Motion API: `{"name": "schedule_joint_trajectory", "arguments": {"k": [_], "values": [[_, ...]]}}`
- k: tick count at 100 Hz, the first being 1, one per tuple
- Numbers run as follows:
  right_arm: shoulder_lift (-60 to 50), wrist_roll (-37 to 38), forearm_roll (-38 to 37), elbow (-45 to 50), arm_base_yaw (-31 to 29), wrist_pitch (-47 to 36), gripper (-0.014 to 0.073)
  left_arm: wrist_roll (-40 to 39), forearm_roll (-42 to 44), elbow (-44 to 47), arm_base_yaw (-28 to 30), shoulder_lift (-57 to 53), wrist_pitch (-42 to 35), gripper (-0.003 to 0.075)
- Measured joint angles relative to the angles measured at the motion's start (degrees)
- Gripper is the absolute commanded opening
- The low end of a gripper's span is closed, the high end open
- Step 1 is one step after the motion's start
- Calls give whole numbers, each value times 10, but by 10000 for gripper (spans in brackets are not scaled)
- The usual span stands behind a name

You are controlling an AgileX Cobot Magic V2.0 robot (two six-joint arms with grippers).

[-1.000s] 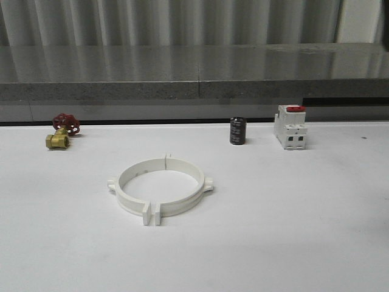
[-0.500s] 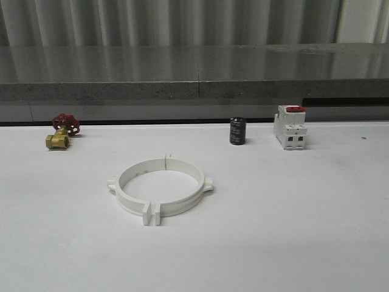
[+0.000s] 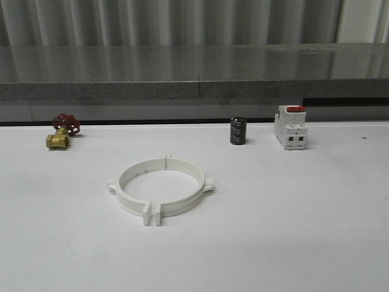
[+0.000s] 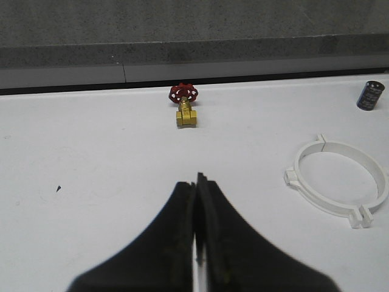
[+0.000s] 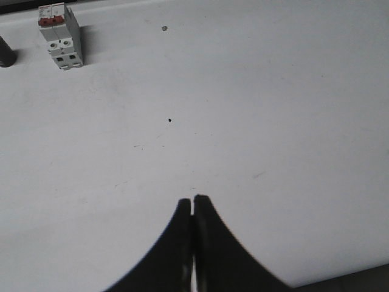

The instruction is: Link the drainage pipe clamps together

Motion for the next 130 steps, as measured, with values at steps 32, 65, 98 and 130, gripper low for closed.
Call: {"name": "schedule_joint_trajectory", "arguments": {"k": [32, 65, 98, 130], "values": [[-1, -1, -1, 0, 0, 0, -67, 0, 0, 0, 0, 0, 0, -21], [-124, -60, 0, 80, -2, -120, -67, 0, 0, 0, 0, 0, 0, -21], [-303, -258, 195, 301, -91, -316, -67, 0, 0, 0, 0, 0, 0, -21], [-356, -294, 245, 425, -131, -443, -67, 0, 0, 0, 0, 0, 0, -21]]}}
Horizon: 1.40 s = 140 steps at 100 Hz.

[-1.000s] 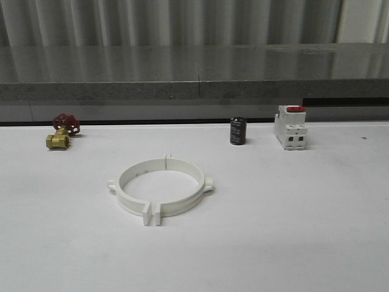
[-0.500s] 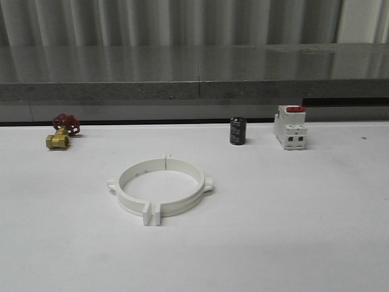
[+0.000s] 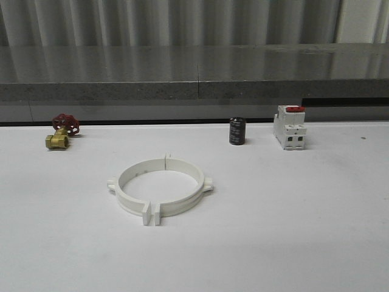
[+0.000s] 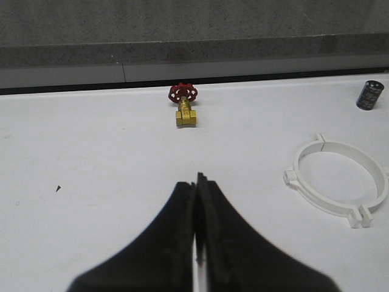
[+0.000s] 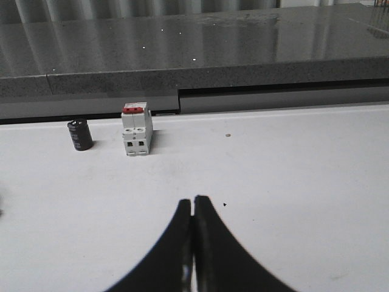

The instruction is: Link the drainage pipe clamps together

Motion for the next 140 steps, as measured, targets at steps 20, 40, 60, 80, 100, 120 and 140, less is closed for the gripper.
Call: {"name": "schedule_joint_trajectory", "arguments": {"k": [20, 40, 60, 80, 100, 120, 140], "values": [[0, 50, -39, 21, 0, -24, -67, 0, 0, 0, 0, 0, 0, -21], [-1, 84, -55, 22, 0, -37, -67, 0, 0, 0, 0, 0, 0, -21], [-1, 88, -59, 22, 0, -38, -67, 0, 0, 0, 0, 0, 0, -21], [-1, 88, -59, 22, 0, -38, -67, 0, 0, 0, 0, 0, 0, -21], [-1, 88, -60, 22, 0, -38, -67, 0, 0, 0, 0, 0, 0, -21], [-1, 88, -60, 22, 0, -38, -67, 0, 0, 0, 0, 0, 0, -21], [-1, 88, -60, 22, 0, -38, -67, 0, 3, 0, 0, 0, 0, -21]]}}
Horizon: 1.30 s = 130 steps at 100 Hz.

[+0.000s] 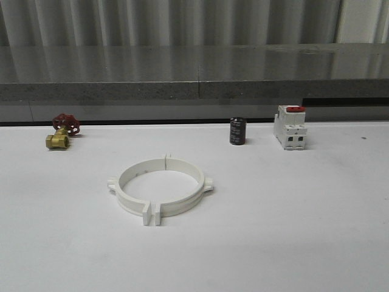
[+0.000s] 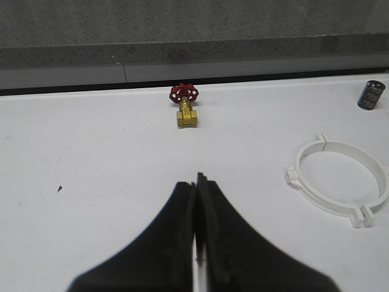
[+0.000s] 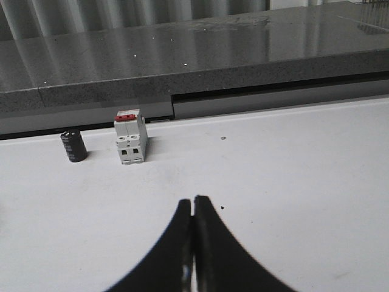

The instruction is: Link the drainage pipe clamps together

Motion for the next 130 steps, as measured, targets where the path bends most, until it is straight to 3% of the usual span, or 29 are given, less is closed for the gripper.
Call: {"name": "schedule_joint_trajectory", "arguments": {"k": [32, 56, 85, 130], "values": [[0, 0, 0, 0, 0, 0, -67, -1, 15, 17, 0, -9, -50, -21], [0, 0, 0, 0, 0, 0, -67, -143, 120, 142, 0, -71, -183, -21], [0, 0, 0, 0, 0, 0, -67, -165, 141, 277, 0, -183, -225, -21], [0, 0, 0, 0, 0, 0, -67, -168, 160, 281, 0, -209, -274, -21]]}}
